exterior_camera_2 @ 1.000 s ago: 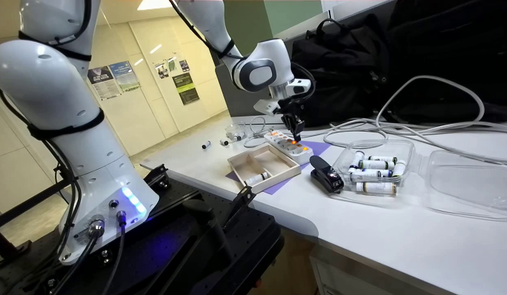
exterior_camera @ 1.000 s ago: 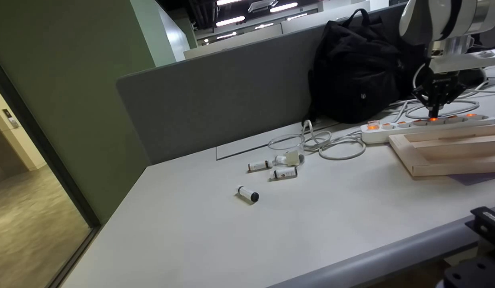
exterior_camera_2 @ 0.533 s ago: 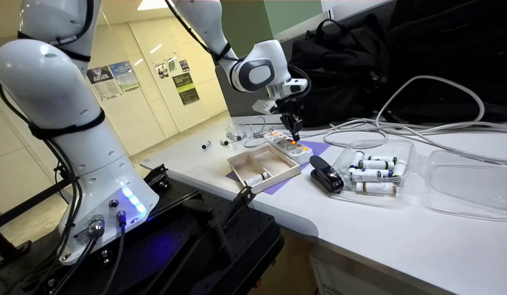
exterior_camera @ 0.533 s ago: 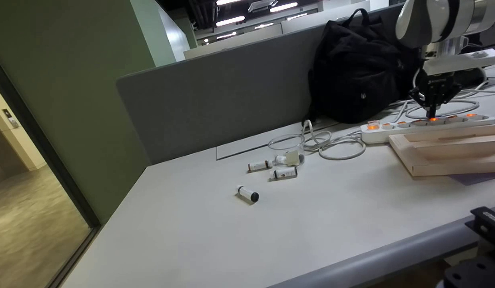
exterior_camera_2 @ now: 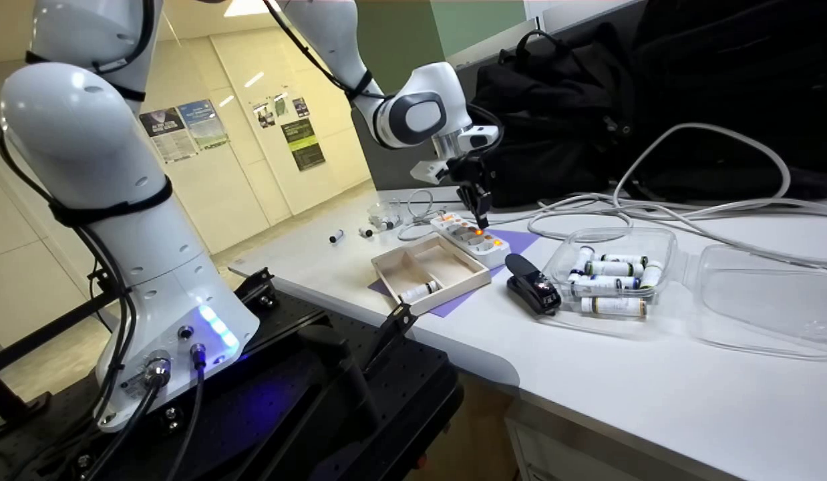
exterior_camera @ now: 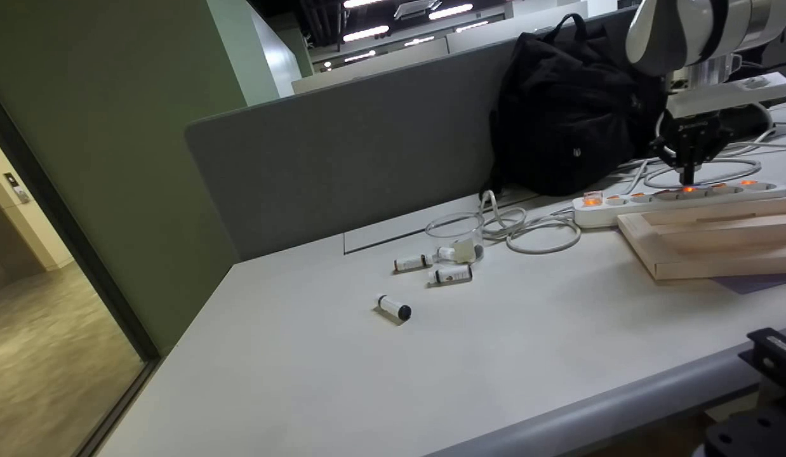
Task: Turn off the third switch from the right on the extension cord
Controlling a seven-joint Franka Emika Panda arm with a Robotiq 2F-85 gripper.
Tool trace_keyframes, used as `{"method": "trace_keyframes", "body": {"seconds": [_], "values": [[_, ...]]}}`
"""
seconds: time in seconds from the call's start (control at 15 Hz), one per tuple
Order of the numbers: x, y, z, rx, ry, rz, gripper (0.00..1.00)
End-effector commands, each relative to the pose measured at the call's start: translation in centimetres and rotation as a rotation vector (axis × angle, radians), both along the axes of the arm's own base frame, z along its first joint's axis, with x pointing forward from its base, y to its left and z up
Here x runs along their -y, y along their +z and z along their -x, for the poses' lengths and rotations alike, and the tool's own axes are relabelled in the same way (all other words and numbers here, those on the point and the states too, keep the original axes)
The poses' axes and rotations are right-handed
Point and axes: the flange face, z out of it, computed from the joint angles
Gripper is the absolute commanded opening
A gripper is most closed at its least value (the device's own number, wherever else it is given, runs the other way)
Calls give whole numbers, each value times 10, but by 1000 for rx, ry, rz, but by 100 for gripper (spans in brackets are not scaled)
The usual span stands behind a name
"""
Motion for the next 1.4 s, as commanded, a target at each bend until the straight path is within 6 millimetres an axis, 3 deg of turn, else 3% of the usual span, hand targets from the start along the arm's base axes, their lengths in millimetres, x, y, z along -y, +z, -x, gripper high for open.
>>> {"method": "trace_keyframes", "body": {"seconds": [0.0,0.67,1.33], "values": [[4,16,-2,-27,-39,2,0],[-1,9,-4,-49,-32,-31,0],[2,-14,-8,-44,-29,-54,0]]}}
